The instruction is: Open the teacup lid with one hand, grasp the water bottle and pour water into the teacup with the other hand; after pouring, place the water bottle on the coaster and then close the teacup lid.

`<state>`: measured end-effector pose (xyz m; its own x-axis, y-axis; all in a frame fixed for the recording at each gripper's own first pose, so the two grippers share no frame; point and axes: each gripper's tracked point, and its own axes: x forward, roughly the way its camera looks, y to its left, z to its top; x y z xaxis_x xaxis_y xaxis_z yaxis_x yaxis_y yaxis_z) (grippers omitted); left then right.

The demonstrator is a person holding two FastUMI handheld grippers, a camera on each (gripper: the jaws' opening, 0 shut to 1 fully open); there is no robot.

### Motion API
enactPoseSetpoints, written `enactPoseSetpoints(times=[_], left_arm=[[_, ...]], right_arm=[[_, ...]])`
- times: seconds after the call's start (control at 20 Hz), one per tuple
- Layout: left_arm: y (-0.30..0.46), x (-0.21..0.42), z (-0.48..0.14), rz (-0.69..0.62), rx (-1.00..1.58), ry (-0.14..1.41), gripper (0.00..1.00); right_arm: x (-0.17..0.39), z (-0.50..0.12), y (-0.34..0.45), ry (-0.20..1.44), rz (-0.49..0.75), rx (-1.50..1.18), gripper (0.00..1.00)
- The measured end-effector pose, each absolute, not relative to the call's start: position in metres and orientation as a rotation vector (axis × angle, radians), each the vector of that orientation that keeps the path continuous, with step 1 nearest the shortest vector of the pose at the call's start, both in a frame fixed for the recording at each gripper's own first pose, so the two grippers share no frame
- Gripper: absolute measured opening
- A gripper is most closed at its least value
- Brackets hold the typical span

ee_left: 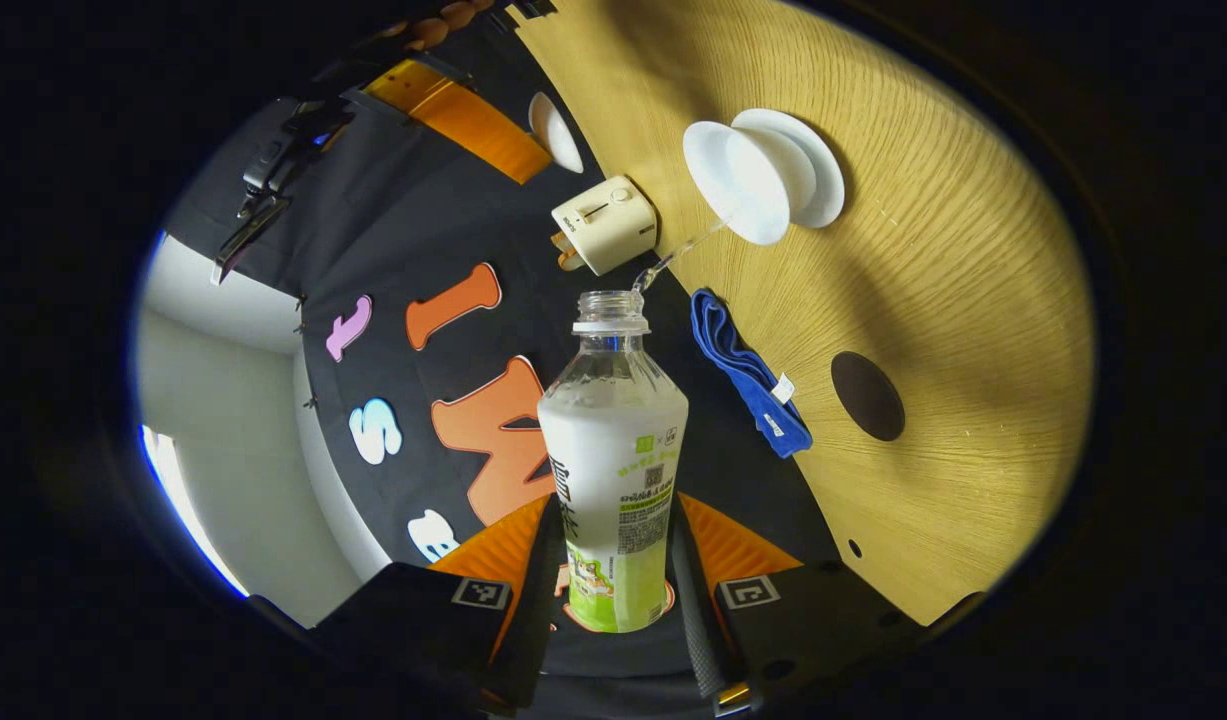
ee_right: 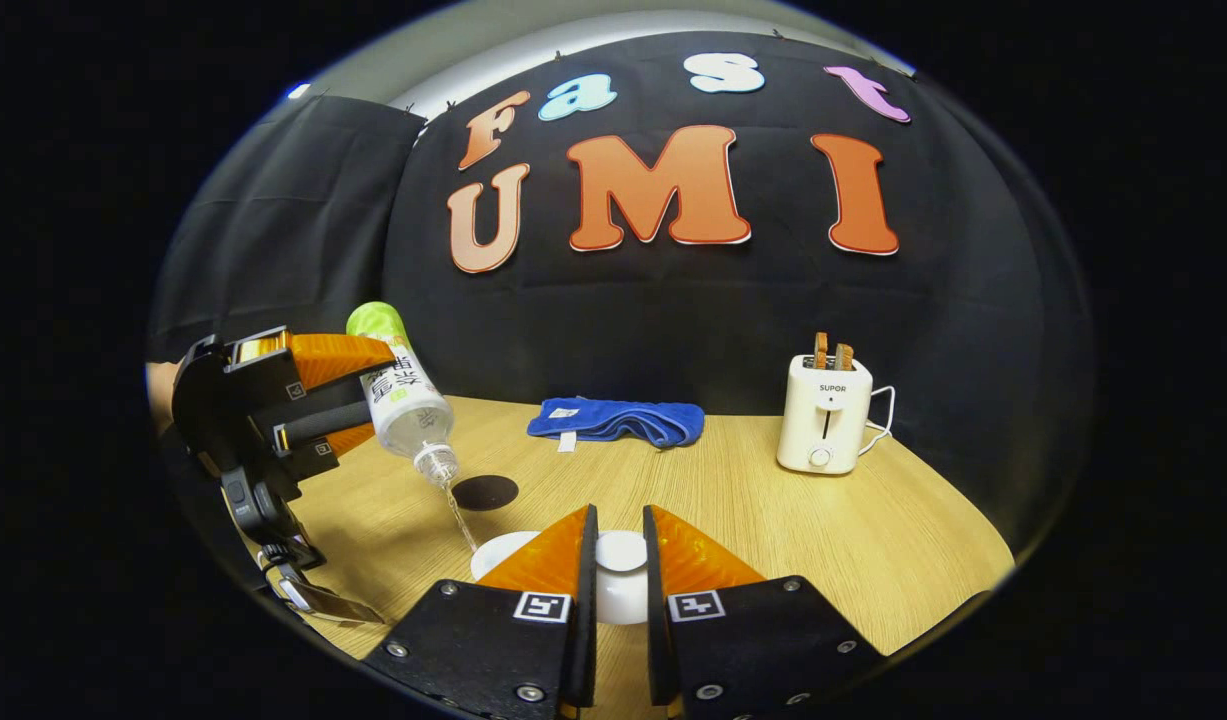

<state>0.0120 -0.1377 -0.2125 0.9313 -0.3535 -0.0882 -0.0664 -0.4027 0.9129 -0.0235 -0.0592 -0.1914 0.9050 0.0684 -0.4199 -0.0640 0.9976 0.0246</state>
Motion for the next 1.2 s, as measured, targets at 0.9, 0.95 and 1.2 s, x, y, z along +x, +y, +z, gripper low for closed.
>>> enactPoseSetpoints(times=[0.9,0.95,1.2], left_arm=[[-0.176,0.021,-0.227,-0.387,2.06,-0.356,0.6],[-0.176,0.022,-0.228,-0.389,2.063,-0.357,0.61],[-0.179,0.023,-0.226,-0.397,2.051,-0.36,0.6]], right_arm=[[-0.026,-0.19,-0.068,0.433,0.057,0.015,0.22],[-0.027,-0.19,-0.068,0.433,0.058,0.015,0.22],[-0.028,-0.192,-0.068,0.436,0.061,0.019,0.22]])
